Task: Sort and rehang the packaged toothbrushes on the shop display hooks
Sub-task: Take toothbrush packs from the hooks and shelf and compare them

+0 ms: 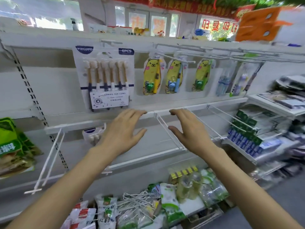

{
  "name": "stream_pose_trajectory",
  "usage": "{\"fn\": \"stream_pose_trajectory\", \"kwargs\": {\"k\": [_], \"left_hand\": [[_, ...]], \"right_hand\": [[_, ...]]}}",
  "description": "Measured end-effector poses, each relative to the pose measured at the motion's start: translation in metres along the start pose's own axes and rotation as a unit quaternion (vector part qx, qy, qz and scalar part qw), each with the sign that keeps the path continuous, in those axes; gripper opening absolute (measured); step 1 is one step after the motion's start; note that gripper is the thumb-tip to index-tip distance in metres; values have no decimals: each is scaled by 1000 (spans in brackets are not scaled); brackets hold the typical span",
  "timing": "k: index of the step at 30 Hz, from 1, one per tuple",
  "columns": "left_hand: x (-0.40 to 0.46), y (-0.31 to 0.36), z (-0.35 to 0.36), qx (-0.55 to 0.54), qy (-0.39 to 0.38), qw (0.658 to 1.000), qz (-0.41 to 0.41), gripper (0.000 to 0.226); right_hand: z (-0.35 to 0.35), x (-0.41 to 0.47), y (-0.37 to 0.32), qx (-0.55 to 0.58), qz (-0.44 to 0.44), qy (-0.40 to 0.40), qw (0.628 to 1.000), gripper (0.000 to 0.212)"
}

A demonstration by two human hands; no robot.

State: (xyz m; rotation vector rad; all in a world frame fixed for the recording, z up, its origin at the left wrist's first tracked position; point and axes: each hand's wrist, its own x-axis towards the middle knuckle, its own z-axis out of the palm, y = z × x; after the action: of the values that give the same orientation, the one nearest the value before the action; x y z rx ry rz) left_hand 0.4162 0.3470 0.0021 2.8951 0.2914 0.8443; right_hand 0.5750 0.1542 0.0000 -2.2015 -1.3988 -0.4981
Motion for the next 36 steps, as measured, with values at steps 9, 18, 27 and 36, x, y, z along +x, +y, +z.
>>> {"fn": "stream_pose_trajectory", "kwargs": {"k": [9,18,27,36], "left_hand": [[36,115,59,22,-20,995,98,58],[76,277,138,-33,-13,987,154,54],[124,449,209,-74,-40,975,205,57],[191,552,290,-99,-54,961,253,54]], "right_hand": [[-72,-92,82,-88,47,-3,995,51],[-156,-194,203,-138,101,-23,985,53],[-242,-289,323,-173,162,-44,970,57],[-271,-333,438,-162,224,-36,960,58]]}}
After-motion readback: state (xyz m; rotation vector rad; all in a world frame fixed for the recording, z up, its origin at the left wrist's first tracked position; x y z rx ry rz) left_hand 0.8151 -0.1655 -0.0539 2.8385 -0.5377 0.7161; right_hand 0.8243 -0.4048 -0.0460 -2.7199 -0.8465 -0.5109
